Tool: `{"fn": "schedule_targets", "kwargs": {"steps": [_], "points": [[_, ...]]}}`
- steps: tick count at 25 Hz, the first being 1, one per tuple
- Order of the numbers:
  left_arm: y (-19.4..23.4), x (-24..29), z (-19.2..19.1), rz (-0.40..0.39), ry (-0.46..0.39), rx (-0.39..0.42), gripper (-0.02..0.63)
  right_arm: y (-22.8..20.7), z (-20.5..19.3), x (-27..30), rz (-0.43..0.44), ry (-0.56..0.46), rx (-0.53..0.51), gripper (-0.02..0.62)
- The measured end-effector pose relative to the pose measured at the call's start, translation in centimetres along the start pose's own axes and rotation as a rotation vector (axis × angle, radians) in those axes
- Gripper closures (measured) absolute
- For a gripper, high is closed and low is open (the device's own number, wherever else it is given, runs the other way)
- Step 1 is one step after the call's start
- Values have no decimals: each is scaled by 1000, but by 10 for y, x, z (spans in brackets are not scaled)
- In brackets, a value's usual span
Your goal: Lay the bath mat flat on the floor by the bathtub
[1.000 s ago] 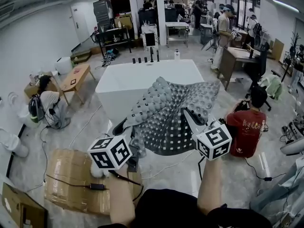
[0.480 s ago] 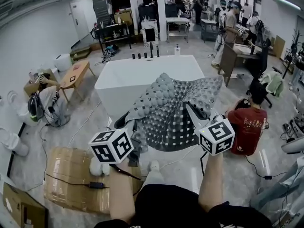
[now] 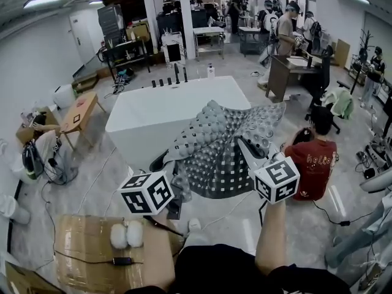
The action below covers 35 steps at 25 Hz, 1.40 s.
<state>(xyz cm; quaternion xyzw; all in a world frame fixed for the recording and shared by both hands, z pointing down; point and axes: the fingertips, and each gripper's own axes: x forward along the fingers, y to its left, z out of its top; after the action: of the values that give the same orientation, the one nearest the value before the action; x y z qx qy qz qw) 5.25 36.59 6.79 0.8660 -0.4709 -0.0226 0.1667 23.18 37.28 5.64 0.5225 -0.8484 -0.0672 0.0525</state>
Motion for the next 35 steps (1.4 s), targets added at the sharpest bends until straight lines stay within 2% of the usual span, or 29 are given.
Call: {"fn": "schedule_targets", "kwargs": {"steps": [6, 18, 35], "points": [[37, 28, -1, 11, 25, -27, 580, -8, -20, 42, -7, 40, 34, 566], [142, 73, -4, 97, 55, -162, 580, 8, -55, 148, 81, 172, 26, 566], [278, 172, 57, 117, 64, -188, 579, -7, -54, 329, 110, 204, 22, 566]]}}
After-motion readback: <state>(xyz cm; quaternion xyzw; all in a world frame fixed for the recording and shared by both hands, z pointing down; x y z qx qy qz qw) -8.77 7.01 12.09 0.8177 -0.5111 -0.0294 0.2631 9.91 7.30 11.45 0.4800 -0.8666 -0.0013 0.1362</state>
